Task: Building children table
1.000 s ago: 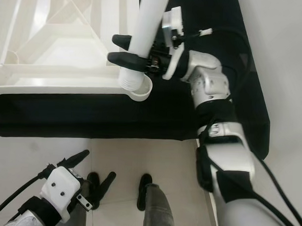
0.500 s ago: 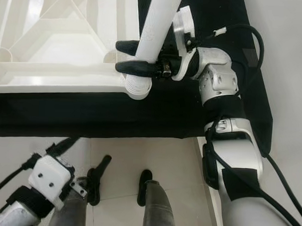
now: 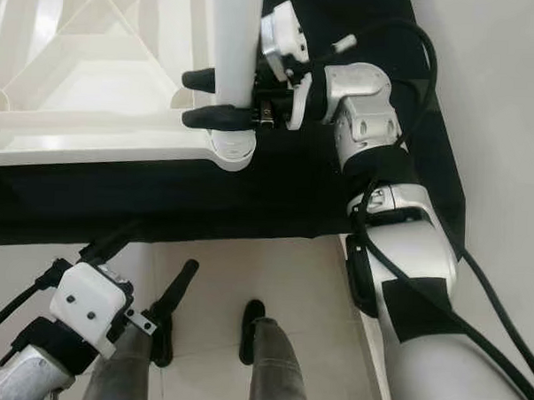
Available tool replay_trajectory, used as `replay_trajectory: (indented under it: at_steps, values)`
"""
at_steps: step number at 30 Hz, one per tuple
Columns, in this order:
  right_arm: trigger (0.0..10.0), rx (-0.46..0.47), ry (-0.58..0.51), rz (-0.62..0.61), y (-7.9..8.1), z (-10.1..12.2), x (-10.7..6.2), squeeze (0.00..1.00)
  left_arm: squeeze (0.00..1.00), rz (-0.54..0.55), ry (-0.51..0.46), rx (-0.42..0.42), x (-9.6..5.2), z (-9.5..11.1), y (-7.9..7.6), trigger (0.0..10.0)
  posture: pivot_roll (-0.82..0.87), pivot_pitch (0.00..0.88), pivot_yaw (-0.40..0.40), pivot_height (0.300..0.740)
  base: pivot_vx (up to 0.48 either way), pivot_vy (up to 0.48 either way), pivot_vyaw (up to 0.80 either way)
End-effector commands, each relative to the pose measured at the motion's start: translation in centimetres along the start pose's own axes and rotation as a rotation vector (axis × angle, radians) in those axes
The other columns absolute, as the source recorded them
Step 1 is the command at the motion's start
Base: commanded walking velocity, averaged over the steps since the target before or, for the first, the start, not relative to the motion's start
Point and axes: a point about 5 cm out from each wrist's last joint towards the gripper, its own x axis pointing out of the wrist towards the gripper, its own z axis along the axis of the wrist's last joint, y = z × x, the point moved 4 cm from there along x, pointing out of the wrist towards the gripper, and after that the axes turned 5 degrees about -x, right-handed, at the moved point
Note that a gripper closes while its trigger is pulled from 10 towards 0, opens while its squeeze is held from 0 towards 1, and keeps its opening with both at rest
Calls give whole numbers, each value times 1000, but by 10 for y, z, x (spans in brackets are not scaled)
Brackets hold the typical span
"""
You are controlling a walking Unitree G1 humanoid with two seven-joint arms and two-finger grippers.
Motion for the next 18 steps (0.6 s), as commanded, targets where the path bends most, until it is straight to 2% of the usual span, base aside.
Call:
replay_trajectory:
  at_steps: [1, 6, 7, 8, 9, 11, 13, 15, 18]
  values:
    - [10000, 108, 132, -5, 9, -37, -2, 0, 0, -2, 6, -10, -2, 2, -3, 10000, 189, 510, -100, 740, 0, 0, 0]
    - [10000, 81, 129, 36, 13, -35, 0, 0, 0, 0, -1, -9, -1, 3, -3, 10000, 189, 509, -101, 740, 0, 0, 0]
    - [10000, 40, 95, 107, 20, -31, 2, 0, 0, 0, -3, -9, 0, 4, -3, 10000, 189, 508, -103, 740, 0, 0, 0]
    - [10000, 40, 95, 107, 20, -31, 2, 0, 0, 0, -3, -9, 0, 4, -3, 10000, 189, 508, -103, 740, 0, 0, 0]
    - [10000, 16, 46, 161, 29, -25, 5, 0, 0, 2, -5, -8, 1, 4, -2, 10000, 189, 507, -105, 740, 0, 0, 0]
    - [10000, 6, 26, 196, 37, -23, 8, 0, 0, 3, -6, -7, 1, 4, -3, 10000, 189, 507, -106, 740, 0, 0, 0]
    - [10000, 4, 27, 199, 37, -23, 8, 0, 0, 3, -5, -6, 1, 4, -3, 10000, 189, 507, -106, 740, 0, 0, 0]
    - [10000, -43, 41, 249, 50, -27, 12, 0, 0, 4, -6, -5, 2, 4, -3, 10000, 192, 505, -106, 740, 0, 0, 0]
    - [10000, -61, 52, 268, 55, -30, 14, 0, 0, 5, -7, -5, 2, 5, -3, 10000, 191, 503, -104, 740, 0, 0, 0]
